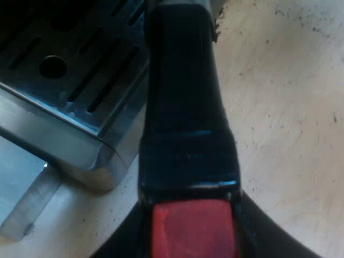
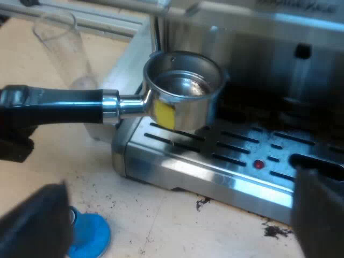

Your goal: Put the handle in the coffee machine

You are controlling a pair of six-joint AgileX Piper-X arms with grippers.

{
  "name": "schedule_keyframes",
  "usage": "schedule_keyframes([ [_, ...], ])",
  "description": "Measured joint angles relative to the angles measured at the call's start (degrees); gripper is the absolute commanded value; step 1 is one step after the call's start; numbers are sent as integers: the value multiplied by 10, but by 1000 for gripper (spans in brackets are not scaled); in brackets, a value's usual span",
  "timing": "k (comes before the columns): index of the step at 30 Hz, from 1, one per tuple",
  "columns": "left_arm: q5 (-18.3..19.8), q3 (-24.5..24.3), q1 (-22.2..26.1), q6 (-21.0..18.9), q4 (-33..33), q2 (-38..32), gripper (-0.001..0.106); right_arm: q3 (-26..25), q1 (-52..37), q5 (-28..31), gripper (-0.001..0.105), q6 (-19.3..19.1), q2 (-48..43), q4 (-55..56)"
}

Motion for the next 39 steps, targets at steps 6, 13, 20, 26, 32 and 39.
schedule_keyframes([
  [6,1,0,0,17,-11,9,0,1,0,60,51,-1,50,-50],
  [13,33,0,0,21,-46,9,0,1,0,117,61,-1,88,-108],
  [20,44,0,0,24,-82,15,0,6,0,133,72,-38,124,-188],
  [26,61,0,0,26,-105,54,0,6,0,147,72,-98,146,-264],
  [32,72,0,0,37,-143,59,0,6,0,181,72,-105,166,-296],
  [39,79,0,0,49,-162,80,0,6,0,185,72,-140,201,-368],
])
